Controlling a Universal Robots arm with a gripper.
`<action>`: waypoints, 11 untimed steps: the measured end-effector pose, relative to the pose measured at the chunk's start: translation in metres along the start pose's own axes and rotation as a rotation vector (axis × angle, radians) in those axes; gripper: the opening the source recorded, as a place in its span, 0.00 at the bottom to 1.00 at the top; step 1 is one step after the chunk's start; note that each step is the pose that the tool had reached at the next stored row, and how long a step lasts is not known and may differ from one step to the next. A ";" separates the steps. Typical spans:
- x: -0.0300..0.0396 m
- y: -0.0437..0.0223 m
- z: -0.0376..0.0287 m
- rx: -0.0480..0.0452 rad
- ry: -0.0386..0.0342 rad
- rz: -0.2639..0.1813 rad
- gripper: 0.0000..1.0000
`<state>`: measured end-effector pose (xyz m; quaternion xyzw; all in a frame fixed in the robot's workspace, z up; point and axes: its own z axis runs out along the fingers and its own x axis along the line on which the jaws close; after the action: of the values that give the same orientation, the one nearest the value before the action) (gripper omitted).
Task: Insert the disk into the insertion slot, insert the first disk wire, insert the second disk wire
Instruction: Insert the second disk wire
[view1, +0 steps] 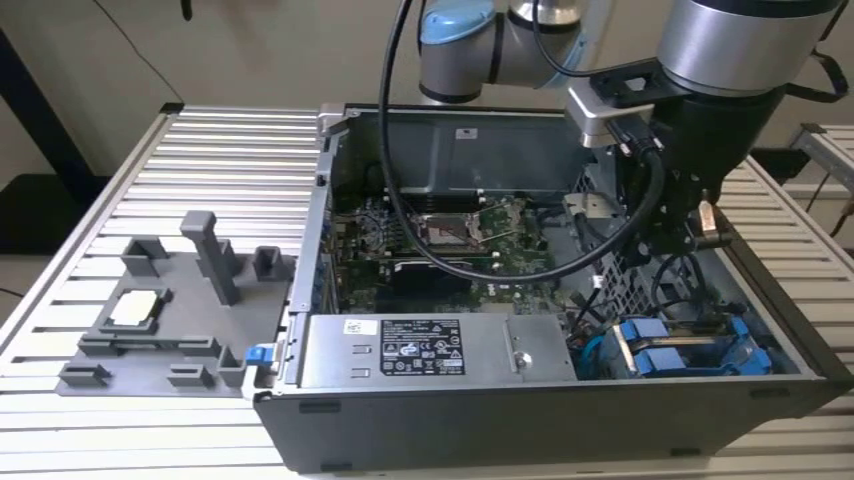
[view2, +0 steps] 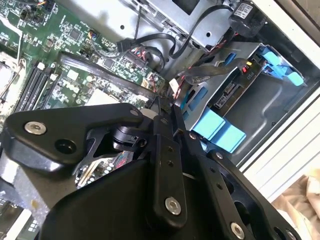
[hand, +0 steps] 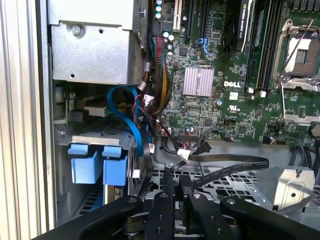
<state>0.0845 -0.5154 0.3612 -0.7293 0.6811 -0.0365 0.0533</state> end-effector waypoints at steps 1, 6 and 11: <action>0.0000 0.0000 0.0000 0.0000 0.0000 0.000 0.16; 0.0075 -0.0013 0.0001 -0.0033 -0.0002 0.000 0.16; 0.0257 -0.0042 0.0003 -0.0116 -0.0008 0.000 0.16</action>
<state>0.0904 -0.5407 0.3610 -0.7295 0.6814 -0.0323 0.0494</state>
